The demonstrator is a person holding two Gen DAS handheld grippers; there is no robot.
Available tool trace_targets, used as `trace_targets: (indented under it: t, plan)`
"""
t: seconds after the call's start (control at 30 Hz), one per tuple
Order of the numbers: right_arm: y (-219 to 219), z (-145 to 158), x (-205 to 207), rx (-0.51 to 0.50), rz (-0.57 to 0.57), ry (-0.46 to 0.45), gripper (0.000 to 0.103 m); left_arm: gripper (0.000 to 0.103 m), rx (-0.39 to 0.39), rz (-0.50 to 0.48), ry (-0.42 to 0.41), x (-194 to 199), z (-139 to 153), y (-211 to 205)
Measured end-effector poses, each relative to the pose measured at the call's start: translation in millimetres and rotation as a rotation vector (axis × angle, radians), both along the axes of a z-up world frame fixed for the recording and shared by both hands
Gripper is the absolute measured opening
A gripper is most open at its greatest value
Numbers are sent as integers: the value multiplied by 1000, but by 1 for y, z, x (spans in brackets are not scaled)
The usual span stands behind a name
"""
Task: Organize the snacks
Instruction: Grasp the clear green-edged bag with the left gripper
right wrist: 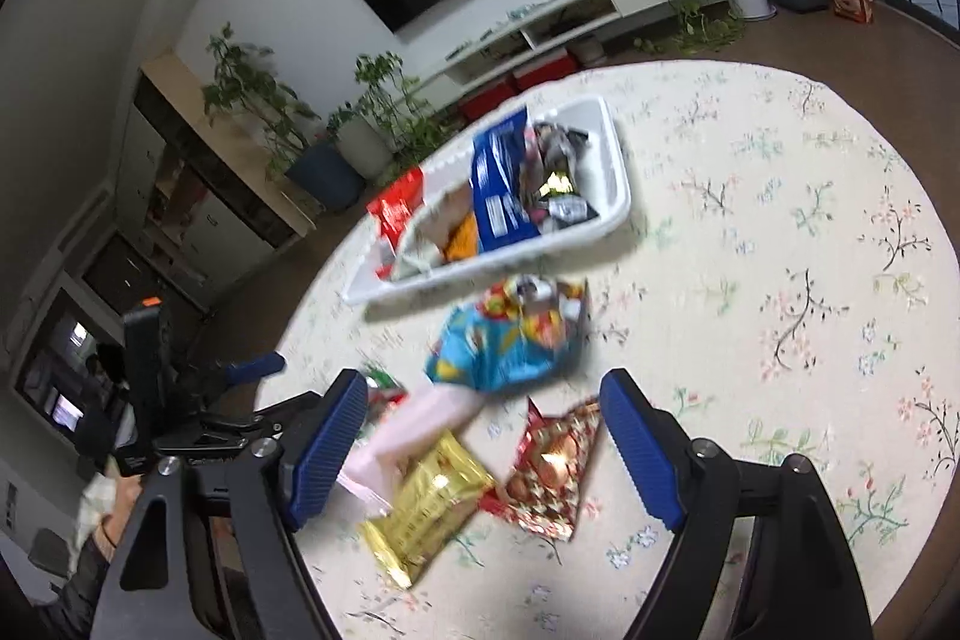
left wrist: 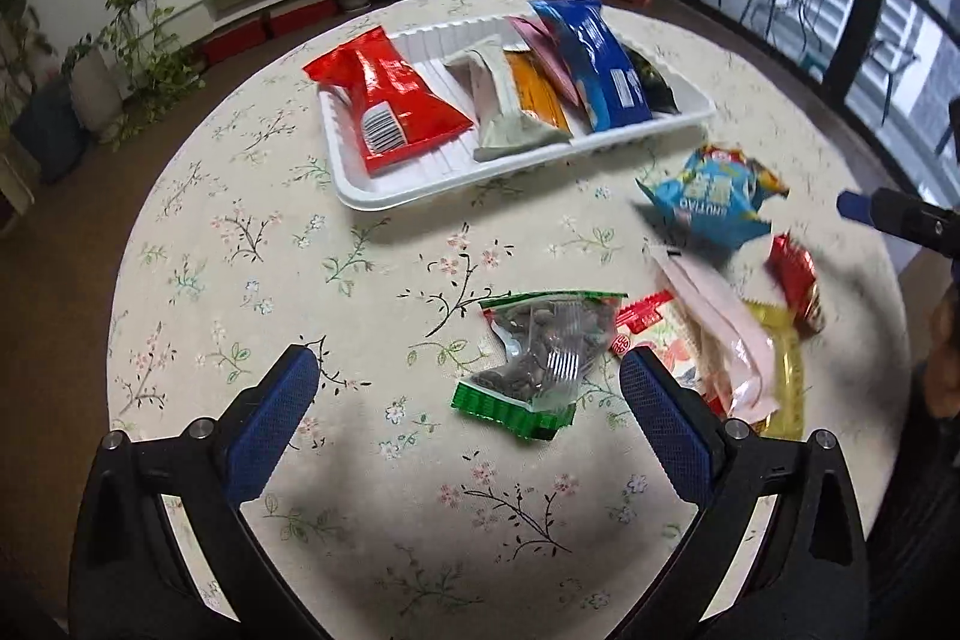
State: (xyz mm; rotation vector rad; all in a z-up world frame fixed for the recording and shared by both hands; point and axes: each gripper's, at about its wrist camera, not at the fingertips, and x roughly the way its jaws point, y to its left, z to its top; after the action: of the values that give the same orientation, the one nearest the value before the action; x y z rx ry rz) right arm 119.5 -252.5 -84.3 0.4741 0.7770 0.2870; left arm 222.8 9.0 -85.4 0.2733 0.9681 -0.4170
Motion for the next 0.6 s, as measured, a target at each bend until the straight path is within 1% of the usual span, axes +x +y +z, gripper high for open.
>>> trace_targets:
  t: [0.07,0.27,0.33,0.37,0.43,0.6]
  plan:
    - [1,-2,-2,-12,1,-3,80,102,36,-15,-2,1,-5,-6]
    - [-5,-9,0,8,-16,20,80,101,68,-34,67,21,-18,-4]
    - [-4,-11,1,0,-13,24,80,99,78,-39,75,23,-22,-3]
    - [-3,-10,2,-3,-10,27,80,98,76,-43,77,24,-23,-3]
    - [-1,-12,4,-3,-5,35,80,92,70,-54,86,23,-26,-3]
    - [1,-13,5,-4,0,38,80,92,74,-70,70,19,-26,-8]
